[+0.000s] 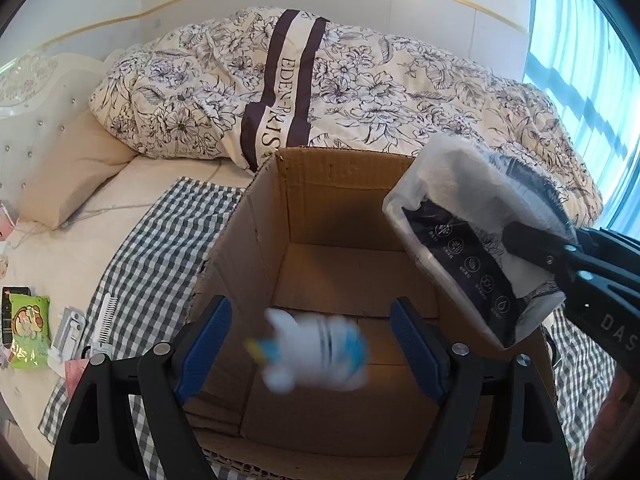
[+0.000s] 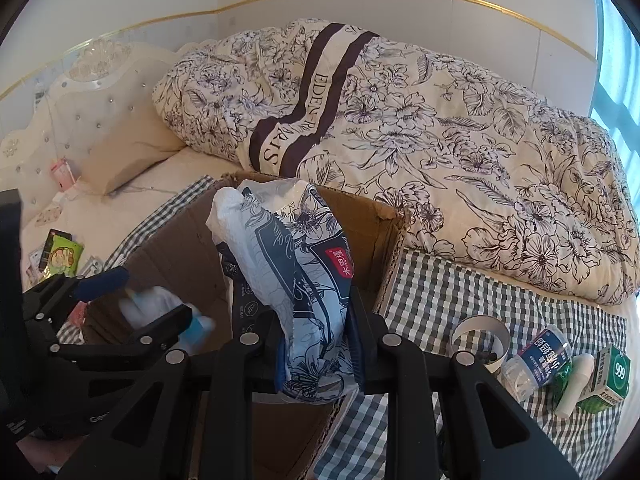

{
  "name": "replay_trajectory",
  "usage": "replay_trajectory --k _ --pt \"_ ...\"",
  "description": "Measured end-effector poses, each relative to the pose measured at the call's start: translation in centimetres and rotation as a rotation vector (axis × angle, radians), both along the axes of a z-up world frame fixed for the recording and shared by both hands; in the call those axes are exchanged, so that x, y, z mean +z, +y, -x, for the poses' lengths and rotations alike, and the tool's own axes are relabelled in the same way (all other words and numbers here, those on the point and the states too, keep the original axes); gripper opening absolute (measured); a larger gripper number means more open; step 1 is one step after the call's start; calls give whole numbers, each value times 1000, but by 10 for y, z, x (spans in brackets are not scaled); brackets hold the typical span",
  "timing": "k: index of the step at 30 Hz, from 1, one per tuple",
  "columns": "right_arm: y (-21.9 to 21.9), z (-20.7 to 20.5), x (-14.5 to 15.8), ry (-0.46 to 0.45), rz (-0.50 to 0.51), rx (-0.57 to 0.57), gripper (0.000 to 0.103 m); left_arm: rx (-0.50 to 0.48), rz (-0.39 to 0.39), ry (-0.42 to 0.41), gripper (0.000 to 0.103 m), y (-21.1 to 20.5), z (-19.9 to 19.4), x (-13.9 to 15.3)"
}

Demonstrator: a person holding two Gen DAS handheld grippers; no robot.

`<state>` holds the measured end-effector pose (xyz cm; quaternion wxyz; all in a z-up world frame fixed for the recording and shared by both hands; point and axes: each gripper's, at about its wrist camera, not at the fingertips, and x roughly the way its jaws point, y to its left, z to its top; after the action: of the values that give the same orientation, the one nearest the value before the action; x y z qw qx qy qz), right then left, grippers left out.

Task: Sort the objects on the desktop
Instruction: 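Carry the bear and wipes pack to the cardboard box and release both, then move both grippers back toward the remaining items on the cloth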

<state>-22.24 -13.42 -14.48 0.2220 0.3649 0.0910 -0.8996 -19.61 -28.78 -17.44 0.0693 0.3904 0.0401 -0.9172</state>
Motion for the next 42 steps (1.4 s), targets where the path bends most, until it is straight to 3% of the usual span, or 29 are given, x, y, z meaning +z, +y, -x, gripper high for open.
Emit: replay_trajectory --k 3,6,8,20,42 --pt "-2 1 -3 -6 -8 -2 30 5 -4 9 84 -3 -1 3" --pt "-3 0 -4 -7 -5 4 46 11 -6 15 84 -6 -3 5" --pt "-3 -2 -1 -1 2 7 65 18 -7 17 84 -7 -4 8" --pt "24 -27 33 39 73 -16 67 47 -8 63 84 -5 -28 40" --pt "105 -125 129 203 174 -62 71 12 21 217 84 59 -108 138"
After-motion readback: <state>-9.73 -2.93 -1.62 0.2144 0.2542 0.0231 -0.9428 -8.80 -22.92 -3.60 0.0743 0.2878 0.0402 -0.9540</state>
